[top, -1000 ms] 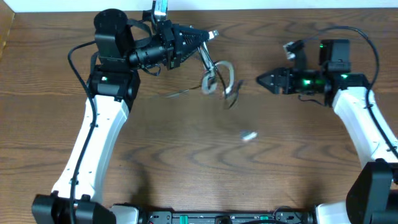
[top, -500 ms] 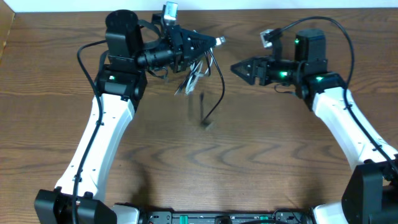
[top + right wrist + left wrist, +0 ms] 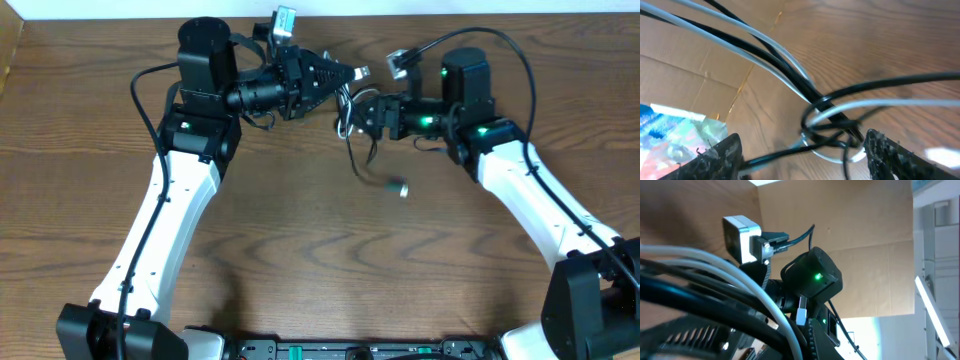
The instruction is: Untangle cables
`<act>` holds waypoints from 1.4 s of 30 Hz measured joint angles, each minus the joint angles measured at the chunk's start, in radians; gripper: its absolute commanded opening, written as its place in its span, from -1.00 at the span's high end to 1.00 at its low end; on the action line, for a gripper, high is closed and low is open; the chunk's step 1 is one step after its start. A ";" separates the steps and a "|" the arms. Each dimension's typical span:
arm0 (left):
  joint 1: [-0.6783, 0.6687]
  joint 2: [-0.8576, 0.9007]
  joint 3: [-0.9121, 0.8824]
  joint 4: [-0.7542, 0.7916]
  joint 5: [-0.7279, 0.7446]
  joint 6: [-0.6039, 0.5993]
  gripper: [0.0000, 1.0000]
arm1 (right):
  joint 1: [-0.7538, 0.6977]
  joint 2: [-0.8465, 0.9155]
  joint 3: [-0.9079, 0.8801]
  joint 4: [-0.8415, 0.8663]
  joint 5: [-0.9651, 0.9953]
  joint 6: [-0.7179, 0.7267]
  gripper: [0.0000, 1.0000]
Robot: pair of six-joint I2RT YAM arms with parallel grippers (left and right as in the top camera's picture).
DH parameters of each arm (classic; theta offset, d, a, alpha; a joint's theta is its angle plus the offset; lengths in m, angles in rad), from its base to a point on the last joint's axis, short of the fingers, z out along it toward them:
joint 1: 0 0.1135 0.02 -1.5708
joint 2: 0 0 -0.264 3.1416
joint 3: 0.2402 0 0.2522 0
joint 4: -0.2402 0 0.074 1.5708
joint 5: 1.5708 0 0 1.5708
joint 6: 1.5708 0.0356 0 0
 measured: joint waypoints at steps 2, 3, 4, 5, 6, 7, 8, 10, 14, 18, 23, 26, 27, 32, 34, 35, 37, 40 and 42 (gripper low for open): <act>-0.002 0.000 0.000 -0.001 0.005 0.005 0.85 | 0.015 0.008 0.000 0.018 0.010 -0.001 -0.49; -0.003 0.000 0.000 -0.002 0.008 0.006 0.85 | 0.023 0.016 0.000 0.029 0.021 -0.001 -0.48; -0.005 0.001 0.000 -0.002 0.013 0.006 0.85 | 0.027 0.025 0.000 0.042 0.033 0.000 -0.47; -0.007 0.001 0.000 -0.002 0.019 0.006 0.85 | 0.033 0.036 0.000 0.054 0.048 0.002 -0.47; -0.011 0.002 0.000 -0.001 0.026 0.006 0.85 | 0.037 0.049 0.000 0.073 0.061 0.008 -0.46; -0.015 0.002 0.000 -0.002 0.032 0.006 0.86 | 0.039 0.063 0.000 0.093 0.075 0.013 -0.45; -0.020 0.003 0.000 -0.002 0.039 0.006 0.85 | 0.042 0.076 0.000 0.108 0.089 0.017 -0.45; -0.026 0.003 0.000 -0.003 0.052 0.006 0.85 | 0.043 0.108 0.000 0.146 0.103 0.032 -0.44; -0.030 0.011 0.000 -0.008 0.061 0.006 0.85 | 0.045 0.148 0.001 0.188 0.109 0.053 -0.43; -0.029 0.026 0.000 -0.013 0.063 0.006 0.85 | 0.044 0.172 0.009 0.152 0.116 0.067 -0.28; -0.017 0.041 -0.006 -0.024 0.063 -0.003 0.85 | 0.038 0.172 0.030 -0.027 0.208 0.101 -0.25; 0.006 0.045 -0.017 -0.020 0.056 -0.025 0.85 | 0.021 0.170 0.039 -0.108 0.263 0.114 -0.25; 0.013 0.047 -0.022 -0.010 0.055 -0.038 0.85 | 0.015 0.167 0.042 -0.132 0.279 0.116 -0.25; 0.047 0.067 -0.032 0.111 0.073 -0.122 0.85 | -0.004 0.155 0.060 -0.235 0.315 0.115 -0.25; 0.060 0.074 -0.037 0.183 0.098 -0.166 0.85 | -0.008 0.148 0.067 -0.278 0.324 0.109 -0.25; 0.066 0.075 -0.039 0.214 0.110 -0.188 0.85 | -0.013 0.144 0.070 -0.301 0.331 0.105 -0.24; 0.080 0.075 -0.039 0.268 0.136 -0.233 0.85 | -0.022 0.140 0.074 -0.337 0.342 0.101 -0.23; 0.100 0.080 -0.040 0.301 0.164 -0.287 0.85 | -0.037 0.130 0.083 -0.388 0.347 0.092 -0.22; 0.110 0.085 -0.040 0.307 0.178 -0.307 0.85 | -0.043 0.126 0.087 -0.418 0.352 0.084 -0.21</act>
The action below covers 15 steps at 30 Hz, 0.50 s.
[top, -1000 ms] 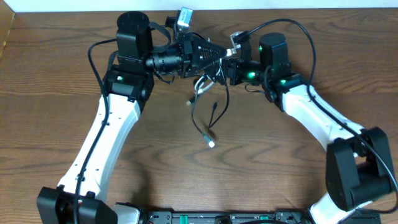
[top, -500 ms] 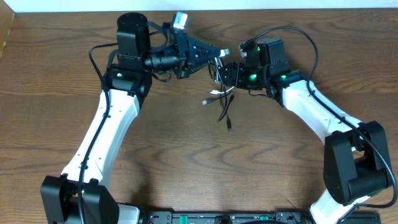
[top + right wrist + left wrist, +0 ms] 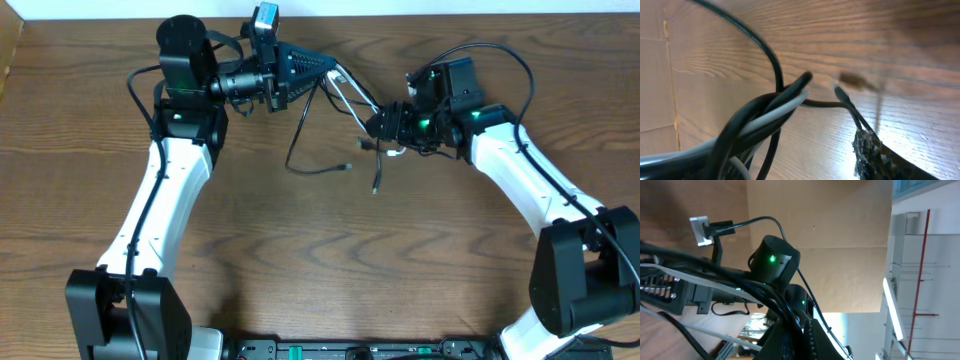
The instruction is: Untangle cables
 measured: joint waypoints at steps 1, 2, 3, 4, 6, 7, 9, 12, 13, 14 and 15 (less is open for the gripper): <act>0.005 0.001 0.000 0.001 0.005 -0.005 0.85 | -0.003 0.000 0.000 -0.013 0.001 -0.002 -0.20; 0.012 0.002 0.000 0.001 0.010 -0.011 0.85 | -0.007 0.000 0.001 -0.026 0.001 -0.004 -0.17; 0.019 0.002 0.000 0.001 0.014 -0.013 0.85 | -0.013 0.000 0.002 -0.041 0.002 -0.005 -0.13; 0.028 0.002 -0.001 0.012 0.019 -0.018 0.85 | -0.016 0.000 0.002 -0.060 0.034 -0.009 -0.07; 0.062 -0.010 0.006 0.038 0.028 -0.014 0.85 | -0.045 0.020 -0.024 -0.110 0.107 -0.026 0.06; 0.080 -0.021 0.008 0.042 0.031 -0.006 0.85 | -0.060 0.035 -0.038 -0.127 0.132 -0.035 0.12; 0.110 -0.040 0.025 0.034 0.034 0.022 0.85 | -0.085 0.066 -0.061 -0.154 0.180 -0.057 0.18; 0.116 -0.069 0.050 -0.089 0.037 0.112 0.85 | -0.108 0.090 -0.084 -0.177 0.206 -0.097 0.20; 0.107 -0.076 0.054 -0.163 0.035 0.159 0.85 | -0.108 0.089 -0.084 -0.180 0.201 -0.109 0.20; 0.097 -0.079 0.060 -0.234 0.031 0.203 0.85 | -0.108 0.085 -0.083 -0.181 0.198 -0.119 0.18; 0.082 -0.081 0.064 -0.360 0.018 0.275 0.85 | -0.108 0.080 -0.083 -0.190 0.189 -0.130 0.17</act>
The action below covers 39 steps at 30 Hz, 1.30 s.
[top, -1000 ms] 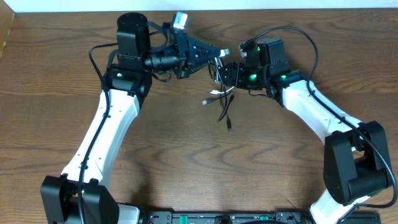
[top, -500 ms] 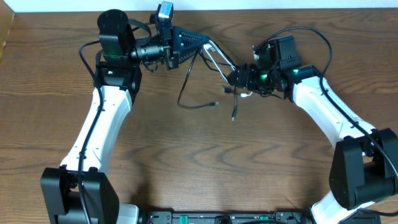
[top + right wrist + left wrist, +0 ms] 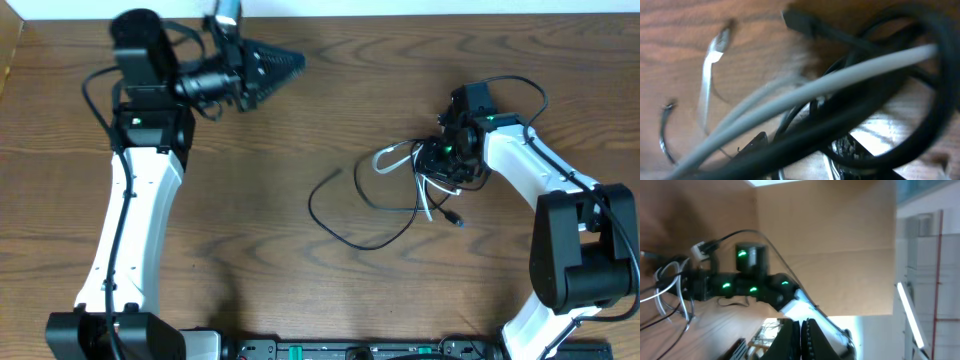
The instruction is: Untangle cables
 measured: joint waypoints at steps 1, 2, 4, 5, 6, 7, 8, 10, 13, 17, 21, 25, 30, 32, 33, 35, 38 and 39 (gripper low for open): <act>-0.010 0.001 0.002 -0.084 -0.024 0.055 0.85 | 0.000 -0.005 0.000 -0.007 -0.006 -0.010 0.14; -0.018 0.001 0.000 -0.161 -0.050 0.103 0.85 | 0.000 -0.013 0.000 -0.017 -0.019 -0.023 0.12; -0.033 0.003 -0.001 -0.293 -0.130 0.213 0.85 | 0.000 -0.035 0.000 -0.024 -0.052 -0.055 0.06; -0.037 0.003 -0.001 -0.334 -0.172 0.257 0.85 | 0.000 -0.054 0.000 -0.025 -0.079 -0.076 0.02; -0.044 0.003 -0.001 -0.373 -0.222 0.301 0.85 | 0.000 -0.074 0.000 -0.026 -0.107 -0.094 -0.03; -0.049 0.003 -0.001 -0.400 -0.268 0.336 0.85 | 0.000 -0.100 0.000 -0.026 -0.143 -0.117 -0.07; -0.057 0.003 -0.001 -0.434 -0.331 0.380 0.85 | 0.000 -0.134 0.000 -0.027 -0.186 -0.140 -0.11; -0.069 0.003 -0.001 -0.467 -0.425 0.434 0.84 | 0.000 -0.198 0.000 -0.027 -0.251 -0.174 -0.16; -0.089 0.003 -0.001 -0.484 -0.544 0.502 0.82 | 0.000 -0.295 0.001 -0.058 -0.287 -0.201 -0.19; -0.127 0.003 -0.001 -0.491 -0.671 0.586 0.51 | 0.000 -0.364 0.002 -0.134 -0.162 -0.158 -0.28; -0.203 0.008 -0.001 -0.490 -0.779 0.655 0.41 | -0.018 -0.364 0.002 -0.140 -0.079 -0.122 -0.32; -0.291 0.053 -0.001 -0.460 -0.850 0.745 0.25 | -0.115 -0.364 0.002 -0.121 -0.076 -0.107 -0.33; -0.368 0.175 0.017 -0.453 -0.880 0.815 0.20 | -0.277 -0.376 0.002 -0.114 -0.144 -0.126 -0.34; -0.391 0.236 0.063 -0.471 -0.883 0.828 0.19 | -0.308 -0.388 0.002 -0.119 -0.161 -0.133 -0.34; -0.405 0.270 0.098 -0.484 -0.885 0.833 0.20 | -0.321 -0.396 0.002 -0.125 -0.167 -0.138 -0.34; -0.441 0.330 0.169 -0.501 -0.888 0.844 0.20 | -0.336 -0.412 0.002 -0.136 -0.181 -0.144 -0.34; -0.496 0.411 0.289 -0.501 -0.905 0.845 0.21 | -0.339 -0.421 0.002 -0.151 -0.191 -0.159 -0.35; -0.510 0.432 0.316 -0.499 -0.910 0.842 0.22 | -0.339 -0.421 0.002 -0.157 -0.192 -0.163 -0.35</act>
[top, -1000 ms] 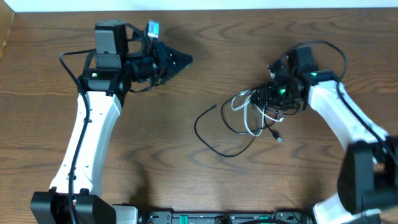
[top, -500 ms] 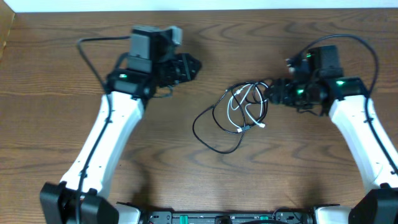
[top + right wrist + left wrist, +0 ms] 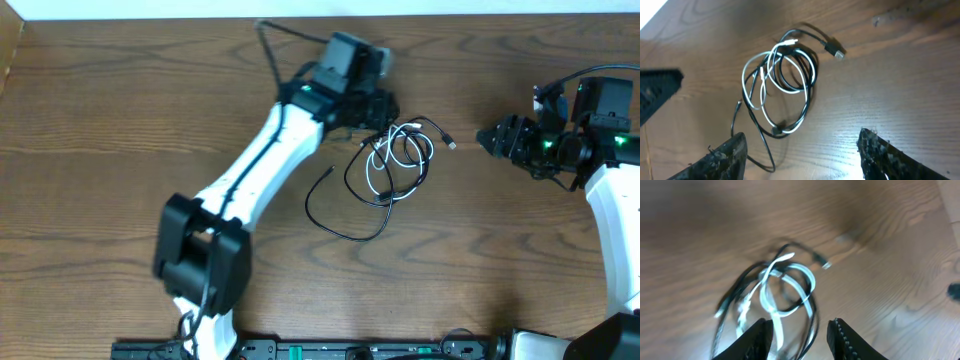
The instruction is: Untangle cables
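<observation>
A tangle of white cable (image 3: 385,160) and black cable (image 3: 345,212) lies flat on the wooden table; its black tail curves out to the front left. In the right wrist view the white loops (image 3: 771,80) and a black plug (image 3: 834,50) show plainly. My left gripper (image 3: 380,106) hangs open just behind the tangle, and the white cable (image 3: 771,291) lies below its open gripper (image 3: 802,339). My right gripper (image 3: 492,137) is open, off to the right of the tangle, and holds nothing (image 3: 805,157).
The wooden table (image 3: 120,200) stretches to both sides and to the front. A pale wall edge runs along the back (image 3: 450,8). The left arm (image 3: 250,180) crosses the table's middle left on a slant.
My right gripper was down in the bundle at the right; now it is open and drawn back to the right. My left gripper was shut at the far back left; now it is open over the tangle.
First both grippers held the bundle up between them at the back middle, and a moment later it was stretched between them with loose ends hanging. Then the left gripper was away at the back left, with the bundle at the right gripper. Now the tangle lies loose, unheld.
</observation>
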`<act>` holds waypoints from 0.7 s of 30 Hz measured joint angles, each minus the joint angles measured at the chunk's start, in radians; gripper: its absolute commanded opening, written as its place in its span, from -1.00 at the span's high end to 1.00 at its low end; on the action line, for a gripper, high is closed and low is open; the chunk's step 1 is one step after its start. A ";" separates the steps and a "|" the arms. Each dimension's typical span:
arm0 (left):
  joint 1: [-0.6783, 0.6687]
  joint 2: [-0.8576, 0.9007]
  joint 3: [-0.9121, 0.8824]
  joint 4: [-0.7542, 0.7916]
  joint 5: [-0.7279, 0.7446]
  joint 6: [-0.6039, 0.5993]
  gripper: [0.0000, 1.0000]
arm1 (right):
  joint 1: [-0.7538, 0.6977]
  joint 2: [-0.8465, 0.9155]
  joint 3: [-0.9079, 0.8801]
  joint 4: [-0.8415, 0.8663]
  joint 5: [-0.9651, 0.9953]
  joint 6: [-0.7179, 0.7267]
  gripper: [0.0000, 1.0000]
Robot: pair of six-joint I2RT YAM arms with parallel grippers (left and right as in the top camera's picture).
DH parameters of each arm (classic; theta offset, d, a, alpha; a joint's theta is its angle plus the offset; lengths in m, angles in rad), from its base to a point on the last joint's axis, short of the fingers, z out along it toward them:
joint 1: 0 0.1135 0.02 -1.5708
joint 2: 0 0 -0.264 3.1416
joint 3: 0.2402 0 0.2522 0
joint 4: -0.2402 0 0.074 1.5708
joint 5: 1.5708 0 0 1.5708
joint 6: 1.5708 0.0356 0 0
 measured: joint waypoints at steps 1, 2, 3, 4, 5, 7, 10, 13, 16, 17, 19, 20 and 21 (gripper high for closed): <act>-0.014 0.021 0.024 0.002 -0.004 -0.005 0.22 | 0.000 0.000 0.000 -0.006 -0.001 -0.005 -0.35; -0.026 0.042 0.043 0.007 -0.008 -0.014 0.22 | 0.000 0.000 0.000 -0.008 0.000 -0.011 -0.35; -0.039 0.063 0.054 0.014 -0.012 -0.022 0.22 | 0.000 0.000 0.000 -0.010 0.000 -0.016 -0.35; -0.050 0.080 0.058 0.023 -0.015 -0.028 0.22 | 0.000 0.000 0.000 -0.011 0.000 -0.019 -0.35; -0.060 0.098 0.060 0.029 -0.019 -0.036 0.23 | 0.000 0.000 0.000 -0.010 0.000 -0.022 -0.35; -0.086 0.139 0.060 0.029 -0.034 -0.056 0.25 | 0.000 0.000 0.000 -0.011 0.000 -0.026 -0.35; -0.124 0.182 0.060 0.022 -0.100 -0.102 0.25 | 0.000 0.000 0.000 -0.012 0.000 -0.028 -0.35; -0.158 0.211 0.060 0.022 -0.175 -0.138 0.24 | 0.000 0.000 0.000 -0.018 0.000 -0.029 -0.35; -0.182 0.227 0.060 0.027 -0.260 -0.181 0.24 | 0.000 0.000 0.000 -0.032 0.000 -0.030 -0.34; -0.185 0.230 0.060 0.031 -0.282 -0.199 0.25 | 0.000 0.000 0.000 -0.035 0.000 -0.030 -0.34; -0.186 0.238 0.060 0.045 -0.324 -0.231 0.24 | 0.000 0.000 0.000 -0.037 0.000 -0.030 -0.34; -0.187 0.244 0.060 0.050 -0.341 -0.244 0.24 | 0.000 0.000 0.000 -0.037 0.000 -0.030 -0.34; -0.187 0.251 0.060 0.053 -0.358 -0.257 0.24 | 0.000 0.000 0.000 -0.037 0.000 -0.030 -0.33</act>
